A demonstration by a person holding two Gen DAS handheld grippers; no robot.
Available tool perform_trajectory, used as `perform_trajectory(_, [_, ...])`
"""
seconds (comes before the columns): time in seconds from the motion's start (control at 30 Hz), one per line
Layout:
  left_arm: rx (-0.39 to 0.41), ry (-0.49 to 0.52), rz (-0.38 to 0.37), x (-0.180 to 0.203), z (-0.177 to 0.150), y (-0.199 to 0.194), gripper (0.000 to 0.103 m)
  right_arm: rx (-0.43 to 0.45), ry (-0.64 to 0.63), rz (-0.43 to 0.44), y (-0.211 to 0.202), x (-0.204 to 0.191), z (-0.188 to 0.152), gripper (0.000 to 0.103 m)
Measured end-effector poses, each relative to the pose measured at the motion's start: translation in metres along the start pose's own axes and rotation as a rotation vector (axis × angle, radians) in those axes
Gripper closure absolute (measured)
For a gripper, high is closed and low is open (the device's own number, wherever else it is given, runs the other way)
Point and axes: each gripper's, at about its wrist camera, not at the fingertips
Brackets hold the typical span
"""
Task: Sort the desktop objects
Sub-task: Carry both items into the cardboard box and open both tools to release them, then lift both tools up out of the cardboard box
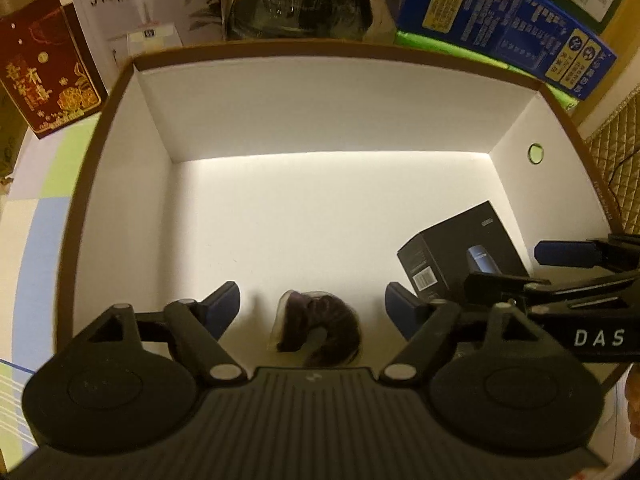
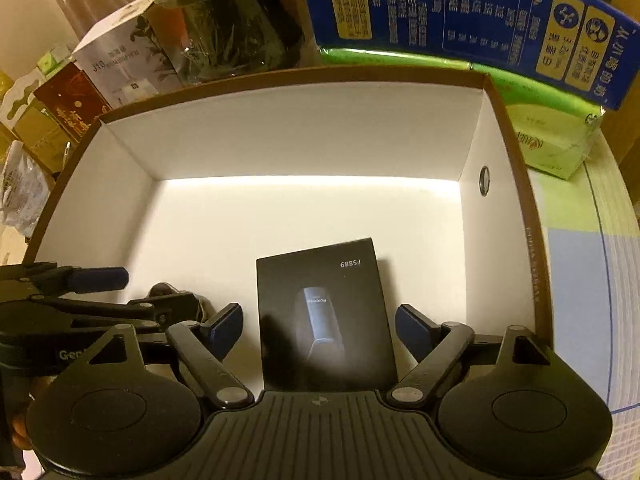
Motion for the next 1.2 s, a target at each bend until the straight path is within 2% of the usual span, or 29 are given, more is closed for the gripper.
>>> perform_trajectory(0.23, [0.042, 0.008, 0.001, 0.0, -0.005, -0.03, 0.016, 0.044, -0.039, 0.034, -0.023, -0.006, -0.012, 0.014])
perform_trajectory(0.37, [0.066, 0.008, 0.022, 0.003, -0.015, -0.051, 0.009, 0.079, -0.079, 0.013, -0.04, -0.015, -0.025, 0.009])
perform_trajectory(0.57, [0.082, -0.01, 0.044, 0.01, -0.038, -0.078, 0.007, 0.111, -0.09, 0.021, -0.065, -0.021, -0.043, 0.007])
perform_trajectory(0.9, [0.152, -0.024, 0.1, 0.024, -0.075, -0.128, 0.003, 0.167, -0.028, 0.07, -0.112, -0.016, -0.072, 0.006])
perform_trajectory(1.2, [0.196, -0.027, 0.148, 0.047, -0.111, -0.166, 0.001, 0.23, -0.02, 0.061, -0.153, -0.01, -0.11, 0.002])
Point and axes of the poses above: each gripper's, at about its wrist camera, not at the fingertips, and y roughly the way its jaws point, x to its right, z to its top, and after that the axes turned 1 degree about y, right-handed
